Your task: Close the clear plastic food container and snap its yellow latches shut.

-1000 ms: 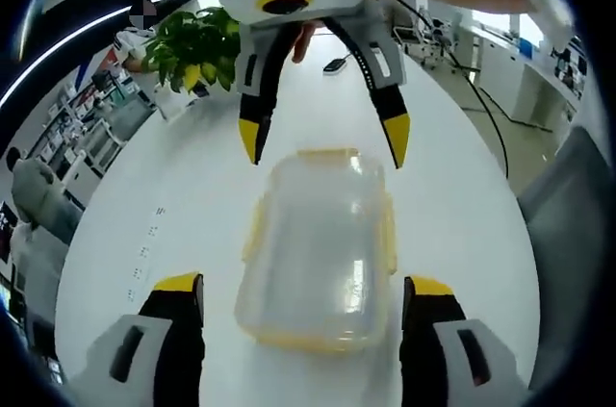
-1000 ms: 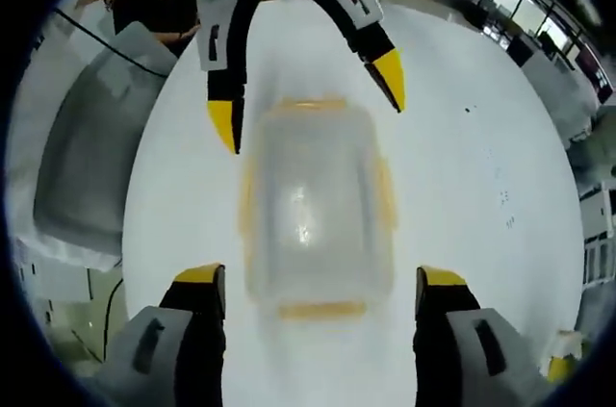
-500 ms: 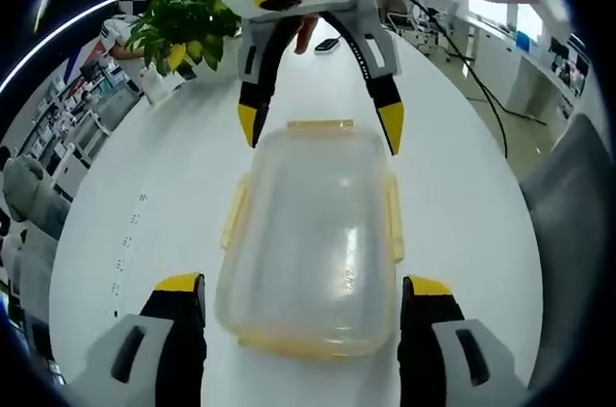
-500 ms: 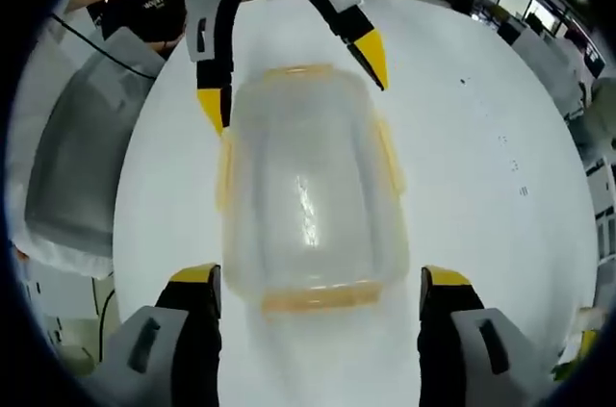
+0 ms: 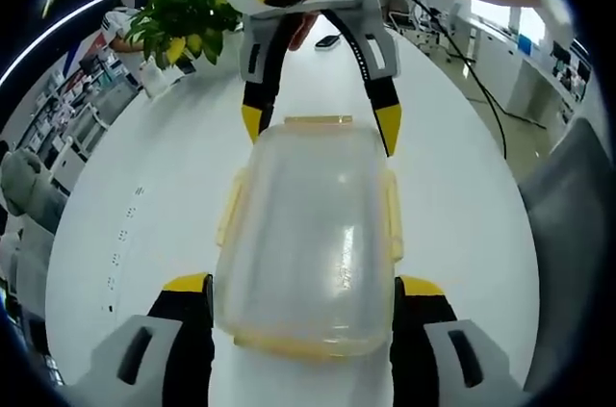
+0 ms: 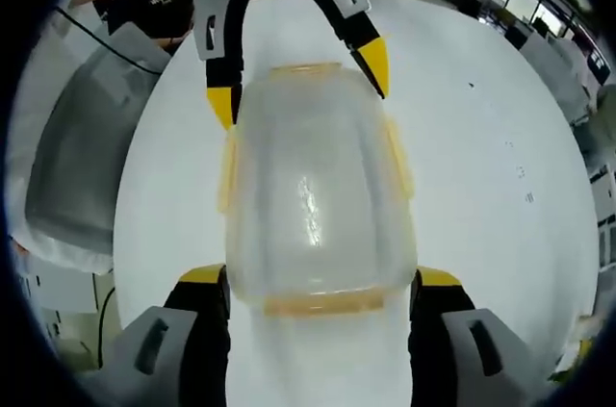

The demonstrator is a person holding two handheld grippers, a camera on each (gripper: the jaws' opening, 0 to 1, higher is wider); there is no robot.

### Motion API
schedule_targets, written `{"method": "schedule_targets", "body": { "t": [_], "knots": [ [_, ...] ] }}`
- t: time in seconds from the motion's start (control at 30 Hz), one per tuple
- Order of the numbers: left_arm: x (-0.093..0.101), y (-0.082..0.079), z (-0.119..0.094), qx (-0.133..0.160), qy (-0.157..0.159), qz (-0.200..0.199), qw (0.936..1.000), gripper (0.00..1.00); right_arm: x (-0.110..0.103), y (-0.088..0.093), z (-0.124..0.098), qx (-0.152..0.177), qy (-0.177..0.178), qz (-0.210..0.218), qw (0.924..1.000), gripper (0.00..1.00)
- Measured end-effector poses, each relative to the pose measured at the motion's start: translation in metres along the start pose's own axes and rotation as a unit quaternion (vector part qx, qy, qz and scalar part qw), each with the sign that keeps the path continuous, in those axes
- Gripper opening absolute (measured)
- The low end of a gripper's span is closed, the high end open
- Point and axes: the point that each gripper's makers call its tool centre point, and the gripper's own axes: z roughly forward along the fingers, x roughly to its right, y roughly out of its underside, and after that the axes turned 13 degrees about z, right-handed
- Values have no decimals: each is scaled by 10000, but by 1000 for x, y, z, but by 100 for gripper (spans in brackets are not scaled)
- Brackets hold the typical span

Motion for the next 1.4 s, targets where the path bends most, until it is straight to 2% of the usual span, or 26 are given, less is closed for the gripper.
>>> {"method": "schedule_targets", "body": {
  "t": [0.23,0.4,0.63,1.1,1.4],
  "knots": [
    [4,4,-3,-72,30,46,10000,71,-6,-4,2,-2,8,2,10000,73],
    [9,13,-10,-174,44,65,9998,71,-13,-13,7,-25,5,-26,10000,74],
    [20,38,-30,-314,24,16,9995,71,-29,-36,18,-73,-9,-126,9999,73],
    [42,87,-69,-398,-103,-190,9990,71,-62,-86,44,-52,-99,-350,9993,74],
    [55,109,-89,-457,-156,-287,9984,71,-80,-110,56,-13,-121,-469,9988,74]
  ]
}}
